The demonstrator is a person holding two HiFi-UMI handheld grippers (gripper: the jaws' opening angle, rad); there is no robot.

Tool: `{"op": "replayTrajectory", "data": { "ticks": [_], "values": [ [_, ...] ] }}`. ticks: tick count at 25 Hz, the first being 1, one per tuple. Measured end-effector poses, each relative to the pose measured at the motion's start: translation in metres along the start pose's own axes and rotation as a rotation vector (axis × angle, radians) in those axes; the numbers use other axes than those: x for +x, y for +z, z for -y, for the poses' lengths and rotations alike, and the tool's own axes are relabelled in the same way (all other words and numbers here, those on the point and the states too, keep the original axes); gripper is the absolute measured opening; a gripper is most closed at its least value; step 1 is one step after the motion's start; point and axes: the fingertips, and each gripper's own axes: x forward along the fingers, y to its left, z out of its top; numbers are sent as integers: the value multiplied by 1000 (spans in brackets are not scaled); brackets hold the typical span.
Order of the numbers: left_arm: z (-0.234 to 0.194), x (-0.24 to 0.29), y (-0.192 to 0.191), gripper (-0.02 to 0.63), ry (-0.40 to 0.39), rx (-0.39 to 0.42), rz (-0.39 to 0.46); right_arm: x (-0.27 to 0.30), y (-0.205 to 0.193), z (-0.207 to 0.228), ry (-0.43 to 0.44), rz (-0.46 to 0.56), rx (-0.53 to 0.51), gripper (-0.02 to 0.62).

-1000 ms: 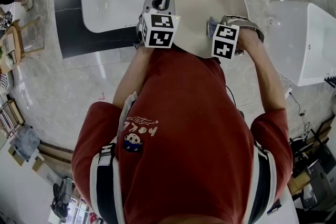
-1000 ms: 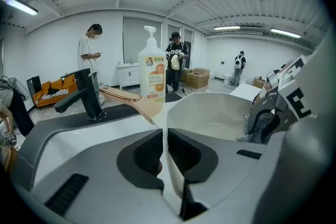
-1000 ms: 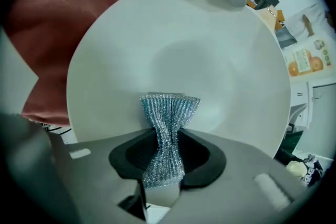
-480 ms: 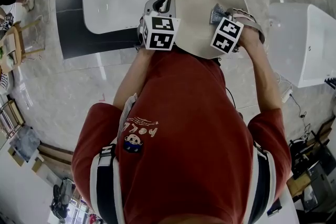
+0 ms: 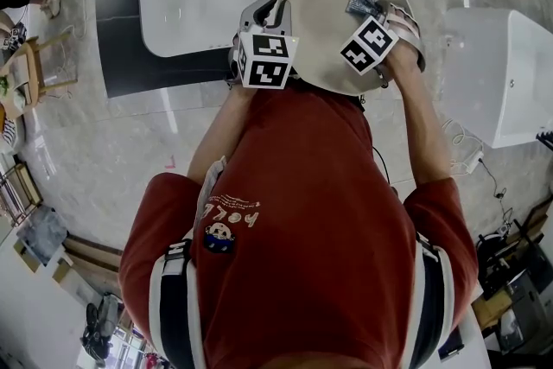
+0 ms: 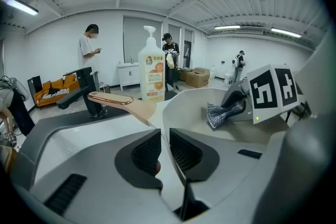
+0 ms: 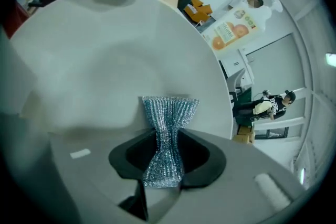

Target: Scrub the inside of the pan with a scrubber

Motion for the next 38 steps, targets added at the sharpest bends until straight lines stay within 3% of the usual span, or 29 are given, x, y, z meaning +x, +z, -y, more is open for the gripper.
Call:
{"op": "replayTrajectory", "data": {
  "ticks": [8,20,28,38],
  "values": [
    [-1,-2,-1,60,9,-9,-7,0,25,27,-78,87,169,140],
    [-4,-2,-4,61,17,-11,-15,-4,72,42,-133,243,242,141],
    [-2,0,-6,60,19,-17,-4,-3,106,28,-130,364,189,144],
    [-4,0,-2,58,23,-7,-7,-11,126,-24,86,404,-31,143]
  ]
}}
